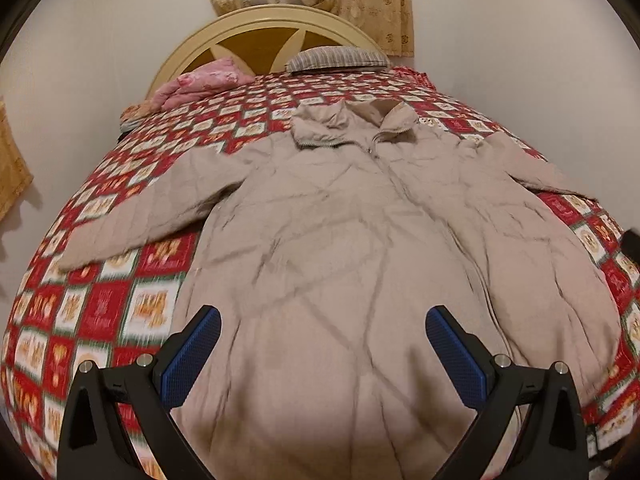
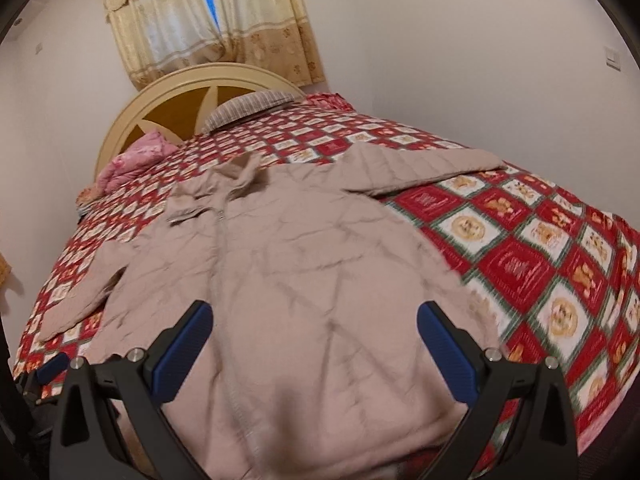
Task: Fold large clothes
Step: 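Grasp the jacket sleeve with the right tool and lift it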
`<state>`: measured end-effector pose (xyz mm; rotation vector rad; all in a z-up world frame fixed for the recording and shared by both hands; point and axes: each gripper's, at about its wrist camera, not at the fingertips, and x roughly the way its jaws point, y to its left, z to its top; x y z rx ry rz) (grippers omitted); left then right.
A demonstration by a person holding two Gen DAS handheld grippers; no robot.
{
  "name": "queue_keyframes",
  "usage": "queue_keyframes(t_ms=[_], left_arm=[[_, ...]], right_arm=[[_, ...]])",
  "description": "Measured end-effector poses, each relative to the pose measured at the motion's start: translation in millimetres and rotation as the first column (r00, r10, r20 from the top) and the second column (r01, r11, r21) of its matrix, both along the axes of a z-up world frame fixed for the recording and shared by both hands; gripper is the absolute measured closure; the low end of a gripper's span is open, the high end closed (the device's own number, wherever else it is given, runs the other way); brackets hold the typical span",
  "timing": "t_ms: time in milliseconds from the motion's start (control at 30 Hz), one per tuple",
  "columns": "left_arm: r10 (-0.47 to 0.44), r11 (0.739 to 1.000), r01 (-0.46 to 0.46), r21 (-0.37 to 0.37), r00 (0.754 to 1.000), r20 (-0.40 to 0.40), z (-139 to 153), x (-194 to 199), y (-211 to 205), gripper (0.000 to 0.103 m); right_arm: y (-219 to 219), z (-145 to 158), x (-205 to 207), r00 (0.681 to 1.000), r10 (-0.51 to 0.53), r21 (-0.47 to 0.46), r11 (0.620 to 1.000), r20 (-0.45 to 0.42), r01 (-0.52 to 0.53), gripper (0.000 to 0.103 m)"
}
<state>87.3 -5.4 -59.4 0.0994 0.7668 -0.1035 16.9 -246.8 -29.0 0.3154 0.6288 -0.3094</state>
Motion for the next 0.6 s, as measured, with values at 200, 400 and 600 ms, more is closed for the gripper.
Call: queue_keyframes(t_ms=[200,400,600], left_arm=[[-0.033,0.999,0.034,-0.026,0.998,0.045,7.7,51.0,-1.2,0.001],[0.003,0.999,0.000,-0.048,0.997,0.072,0.6,95.4,2.5,0.001],[-0.001,0.996,0.004,-0.084,1.000,0.032,-30.1,124.0,1.5,0.001]], right_arm=[[-72.4,34.1,45.9,0.998,-0.041,-0.054,0.998,0.052,0.044,0.006],[-168.4,11.4,88.0,0.986,-0.168,0.015,0.986,-0.020,0.169,0.010],[-280.2,-30.8,109.4,0.939,-0.340,0.213,0.916,-0.043,0.341,0.026]])
